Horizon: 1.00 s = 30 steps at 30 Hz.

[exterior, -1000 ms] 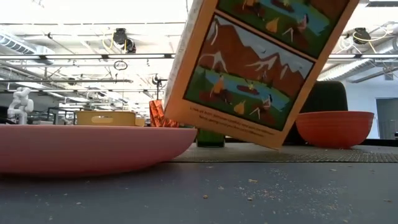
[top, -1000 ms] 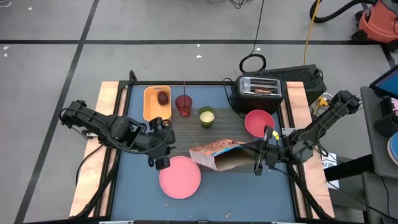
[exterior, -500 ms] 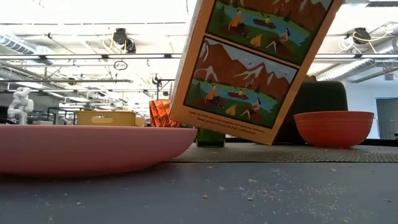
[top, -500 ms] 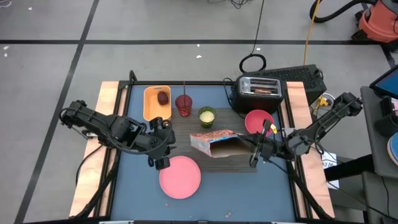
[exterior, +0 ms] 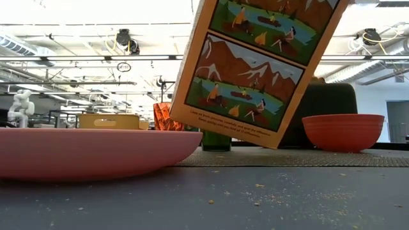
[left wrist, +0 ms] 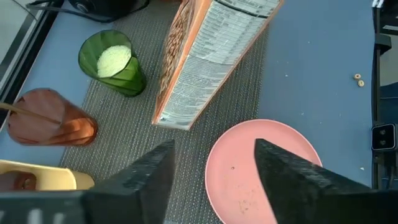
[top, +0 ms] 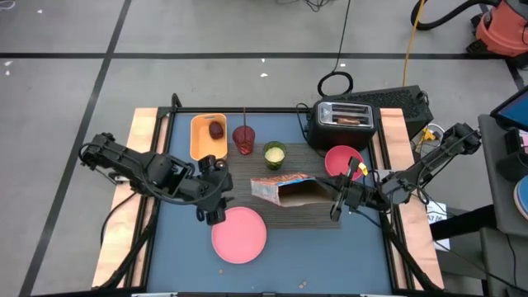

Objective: Arrange a breakfast setting
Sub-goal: Pour the cereal from the cereal box into the pink bowl

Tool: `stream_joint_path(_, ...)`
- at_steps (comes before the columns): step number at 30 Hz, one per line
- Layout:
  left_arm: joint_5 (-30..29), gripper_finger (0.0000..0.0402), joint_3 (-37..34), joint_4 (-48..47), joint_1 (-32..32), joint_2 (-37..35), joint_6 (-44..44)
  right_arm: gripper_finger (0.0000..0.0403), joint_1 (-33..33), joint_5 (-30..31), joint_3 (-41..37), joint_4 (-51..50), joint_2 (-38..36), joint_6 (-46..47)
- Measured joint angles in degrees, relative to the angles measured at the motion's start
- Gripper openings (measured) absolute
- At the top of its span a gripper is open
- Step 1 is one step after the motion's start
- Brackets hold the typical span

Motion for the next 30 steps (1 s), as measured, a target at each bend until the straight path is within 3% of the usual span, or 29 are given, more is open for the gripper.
stream_joint_path(5,0.75,0.0279,0.0,4.89,-0.03,0.74,5.85,0.0,0.0,-0.02,0.0,0.1,0.0,0.08)
stream_joint_path(11,-0.1,0.0285,-0.04,8.38,0.81,2.12,13.24,0.0,0.0,-0.04,0.0,3.75,0.0,0.08)
stream_joint_path(30,-0.08,0.0296,0.0,14.96,3.56,2.49,15.17,0.0,0.0,-0.03,0.0,4.7,0.0,-0.03)
